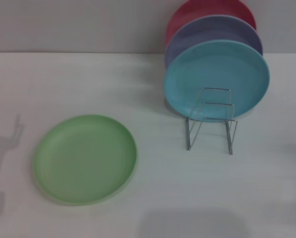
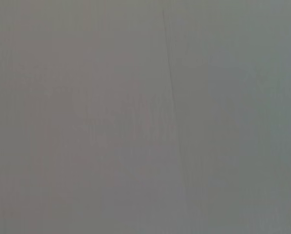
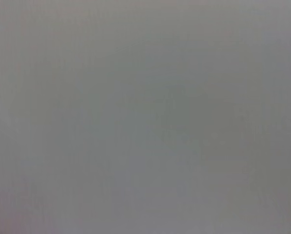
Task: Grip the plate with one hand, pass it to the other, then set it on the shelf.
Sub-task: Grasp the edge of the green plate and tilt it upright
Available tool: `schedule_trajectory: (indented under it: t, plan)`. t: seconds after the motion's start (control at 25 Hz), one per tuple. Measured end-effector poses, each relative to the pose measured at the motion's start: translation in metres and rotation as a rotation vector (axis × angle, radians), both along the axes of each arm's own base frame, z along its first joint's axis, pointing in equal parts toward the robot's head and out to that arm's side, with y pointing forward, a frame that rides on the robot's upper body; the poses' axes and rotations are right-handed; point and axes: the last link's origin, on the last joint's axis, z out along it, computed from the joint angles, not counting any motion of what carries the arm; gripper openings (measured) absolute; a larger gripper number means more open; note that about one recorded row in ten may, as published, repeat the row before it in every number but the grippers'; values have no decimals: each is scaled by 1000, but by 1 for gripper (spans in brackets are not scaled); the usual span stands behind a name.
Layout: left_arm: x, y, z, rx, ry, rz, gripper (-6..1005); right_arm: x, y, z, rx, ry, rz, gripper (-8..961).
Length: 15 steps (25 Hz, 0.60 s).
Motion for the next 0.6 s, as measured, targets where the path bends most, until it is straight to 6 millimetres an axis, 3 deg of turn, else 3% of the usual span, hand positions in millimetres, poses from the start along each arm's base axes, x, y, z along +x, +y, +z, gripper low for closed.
schedule_trajectory:
  t: [0.52, 0.56, 0.6]
  plan:
    - [3, 1, -2, -8, 11, -13, 790, -3, 6, -1, -6, 6, 8, 818]
    - [17, 9, -8, -24, 82, -50, 790, -3, 8, -2, -9, 7, 8, 818]
    - [17, 9, -8, -24, 82, -50, 790, -4, 10, -3, -16, 9, 9, 818]
